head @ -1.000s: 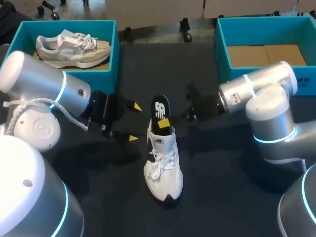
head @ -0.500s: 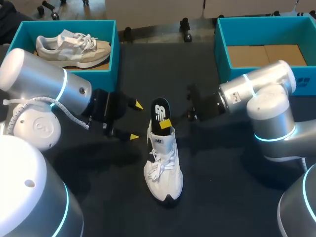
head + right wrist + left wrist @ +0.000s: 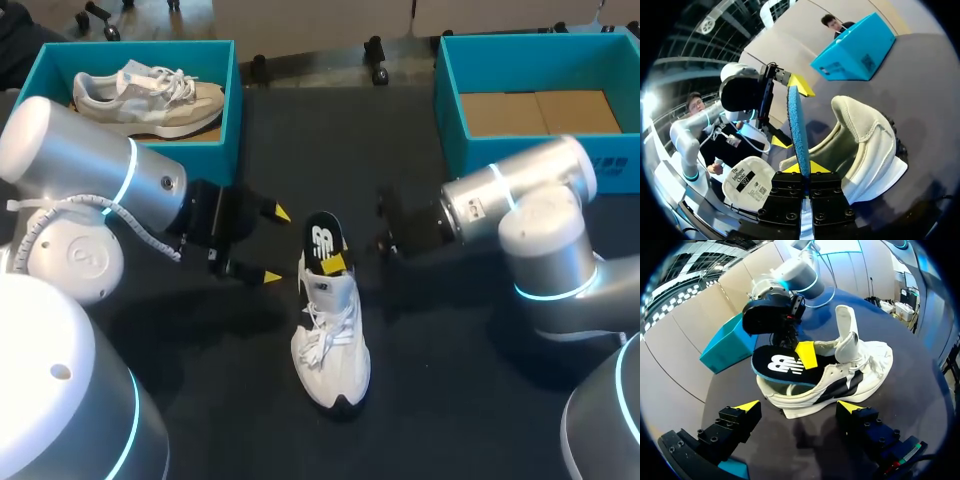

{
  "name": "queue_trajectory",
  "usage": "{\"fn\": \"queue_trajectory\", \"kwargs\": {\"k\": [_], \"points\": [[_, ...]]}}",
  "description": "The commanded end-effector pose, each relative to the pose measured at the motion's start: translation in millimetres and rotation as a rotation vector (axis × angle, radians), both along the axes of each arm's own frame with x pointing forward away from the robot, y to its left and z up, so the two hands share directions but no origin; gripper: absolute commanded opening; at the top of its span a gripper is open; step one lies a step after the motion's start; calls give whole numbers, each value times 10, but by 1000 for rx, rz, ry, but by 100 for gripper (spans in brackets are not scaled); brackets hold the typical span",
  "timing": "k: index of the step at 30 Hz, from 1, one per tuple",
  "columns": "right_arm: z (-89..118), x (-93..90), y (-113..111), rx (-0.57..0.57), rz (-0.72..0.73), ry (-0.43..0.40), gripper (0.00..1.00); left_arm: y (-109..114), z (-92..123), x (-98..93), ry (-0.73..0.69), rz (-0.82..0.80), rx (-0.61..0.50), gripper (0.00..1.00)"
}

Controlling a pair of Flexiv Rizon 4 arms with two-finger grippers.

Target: Take the shoe out of the shoebox, open the shoe tongue, remove and reinsert the insole, then place the shoe into the shoebox

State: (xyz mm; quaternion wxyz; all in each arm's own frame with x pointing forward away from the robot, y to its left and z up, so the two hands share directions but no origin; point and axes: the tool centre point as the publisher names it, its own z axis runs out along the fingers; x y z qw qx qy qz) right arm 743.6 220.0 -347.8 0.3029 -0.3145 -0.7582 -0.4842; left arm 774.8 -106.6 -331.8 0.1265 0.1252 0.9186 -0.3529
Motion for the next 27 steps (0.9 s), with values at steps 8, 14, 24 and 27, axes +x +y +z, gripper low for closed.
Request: {"fn": "queue_trajectory", "kwargs": {"k": [8, 14, 24, 27], "points": [[113, 84, -9, -42, 7, -40, 22, -4, 6, -10, -1, 2, 5, 100], [181, 200, -16, -43, 24, -71, 20, -4, 6, -10, -1, 2, 5, 100], [101, 323, -2, 69, 36, -119, 0, -4, 6, -10, -1, 2, 5, 100], [59, 295, -18, 59, 42, -100, 0, -4, 6, -10, -1, 2, 5, 100]]}}
